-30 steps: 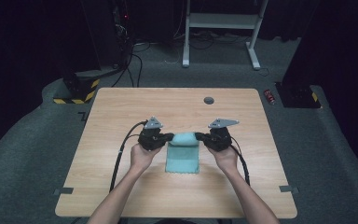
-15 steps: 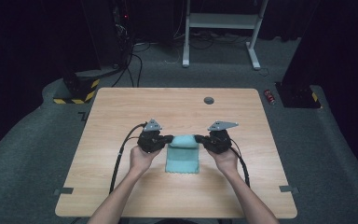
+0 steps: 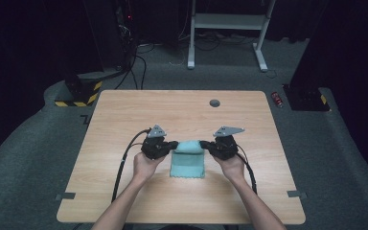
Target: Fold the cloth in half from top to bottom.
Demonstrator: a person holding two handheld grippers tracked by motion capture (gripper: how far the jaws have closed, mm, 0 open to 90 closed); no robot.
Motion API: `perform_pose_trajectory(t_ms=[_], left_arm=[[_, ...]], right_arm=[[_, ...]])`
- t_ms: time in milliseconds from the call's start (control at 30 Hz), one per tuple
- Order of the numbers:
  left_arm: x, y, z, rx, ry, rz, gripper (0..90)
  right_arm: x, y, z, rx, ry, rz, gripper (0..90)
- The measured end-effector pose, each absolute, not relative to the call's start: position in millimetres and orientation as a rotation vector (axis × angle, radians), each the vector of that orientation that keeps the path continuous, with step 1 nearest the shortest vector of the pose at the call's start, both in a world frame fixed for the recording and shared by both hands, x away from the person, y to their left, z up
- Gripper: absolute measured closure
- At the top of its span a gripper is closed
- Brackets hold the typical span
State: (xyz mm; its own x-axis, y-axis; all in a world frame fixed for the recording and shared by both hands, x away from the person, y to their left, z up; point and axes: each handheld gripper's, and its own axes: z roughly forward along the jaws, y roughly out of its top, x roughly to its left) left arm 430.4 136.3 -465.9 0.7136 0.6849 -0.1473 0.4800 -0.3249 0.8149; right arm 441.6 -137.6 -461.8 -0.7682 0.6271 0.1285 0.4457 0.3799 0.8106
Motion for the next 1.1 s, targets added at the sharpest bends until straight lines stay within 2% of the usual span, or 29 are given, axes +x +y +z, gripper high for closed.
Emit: perform_pose_trajectory(t_ms=[1100], left_arm=[[419, 135, -480, 2.009, 0.902, 0.279, 88.9]], right_arm=[[433, -138, -477, 0.991, 2.471, 1.351, 90.0]])
